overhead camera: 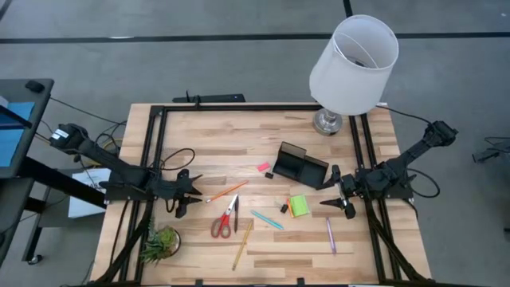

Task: Pick and place office supplies into organizer
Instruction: Put the orange pencil into the desk organizer

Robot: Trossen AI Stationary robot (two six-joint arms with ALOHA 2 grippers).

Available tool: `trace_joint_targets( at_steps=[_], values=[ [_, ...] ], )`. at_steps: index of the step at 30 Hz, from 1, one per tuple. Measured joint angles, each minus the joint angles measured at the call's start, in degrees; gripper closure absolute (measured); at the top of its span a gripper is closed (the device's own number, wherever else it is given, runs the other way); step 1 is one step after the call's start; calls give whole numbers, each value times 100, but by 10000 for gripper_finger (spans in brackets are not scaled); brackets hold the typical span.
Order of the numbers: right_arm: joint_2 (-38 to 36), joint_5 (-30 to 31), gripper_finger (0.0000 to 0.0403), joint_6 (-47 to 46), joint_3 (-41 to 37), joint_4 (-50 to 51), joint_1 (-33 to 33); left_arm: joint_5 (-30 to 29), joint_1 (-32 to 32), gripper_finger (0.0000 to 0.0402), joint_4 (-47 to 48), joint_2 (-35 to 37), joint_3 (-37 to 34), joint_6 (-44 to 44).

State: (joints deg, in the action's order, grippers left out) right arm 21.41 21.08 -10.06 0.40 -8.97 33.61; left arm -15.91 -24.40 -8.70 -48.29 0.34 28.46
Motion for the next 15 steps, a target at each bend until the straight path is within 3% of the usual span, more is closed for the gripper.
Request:
trace_joint_targets(
  at_steps=[15],
  values=[
    [0,0,163,-1,0,0,0,-135,-339,293,-292,-1437,650,639]
  ],
)
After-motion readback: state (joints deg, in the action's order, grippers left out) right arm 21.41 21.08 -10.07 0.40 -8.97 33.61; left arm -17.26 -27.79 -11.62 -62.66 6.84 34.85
